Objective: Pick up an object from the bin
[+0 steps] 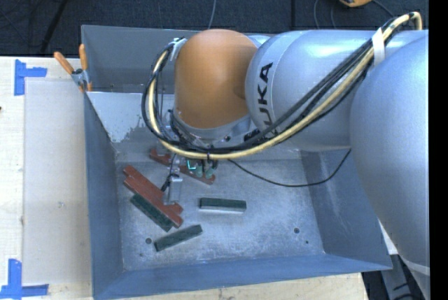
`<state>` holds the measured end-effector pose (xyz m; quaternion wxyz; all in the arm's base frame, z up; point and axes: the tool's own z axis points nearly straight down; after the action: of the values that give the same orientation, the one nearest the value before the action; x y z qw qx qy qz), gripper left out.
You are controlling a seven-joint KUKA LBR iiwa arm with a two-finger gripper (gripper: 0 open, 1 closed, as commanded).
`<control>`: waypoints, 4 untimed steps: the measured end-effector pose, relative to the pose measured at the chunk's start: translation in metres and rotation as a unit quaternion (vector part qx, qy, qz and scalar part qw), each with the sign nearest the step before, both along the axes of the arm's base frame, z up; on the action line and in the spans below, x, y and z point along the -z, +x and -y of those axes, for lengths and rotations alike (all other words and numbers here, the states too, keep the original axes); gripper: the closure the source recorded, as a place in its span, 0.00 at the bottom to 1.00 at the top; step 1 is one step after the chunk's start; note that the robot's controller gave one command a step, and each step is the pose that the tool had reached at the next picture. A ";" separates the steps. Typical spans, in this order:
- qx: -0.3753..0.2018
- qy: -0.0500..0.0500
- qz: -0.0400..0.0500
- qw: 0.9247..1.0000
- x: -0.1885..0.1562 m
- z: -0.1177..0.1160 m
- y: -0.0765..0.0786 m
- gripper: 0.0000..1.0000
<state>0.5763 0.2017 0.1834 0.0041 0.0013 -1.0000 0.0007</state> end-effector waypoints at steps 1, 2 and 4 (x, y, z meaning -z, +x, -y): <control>0.002 0.001 0.004 1.000 -0.005 0.001 0.002 0.00; 0.083 0.001 0.006 0.997 0.028 -0.013 0.000 0.00; 0.096 0.000 0.004 0.995 0.043 -0.014 -0.006 0.00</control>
Offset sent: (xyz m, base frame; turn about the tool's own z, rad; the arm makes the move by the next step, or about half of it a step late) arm -0.0040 0.0222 -0.0510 0.2561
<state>0.5704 0.2161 0.1404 0.0006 -0.0946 -0.9955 0.0003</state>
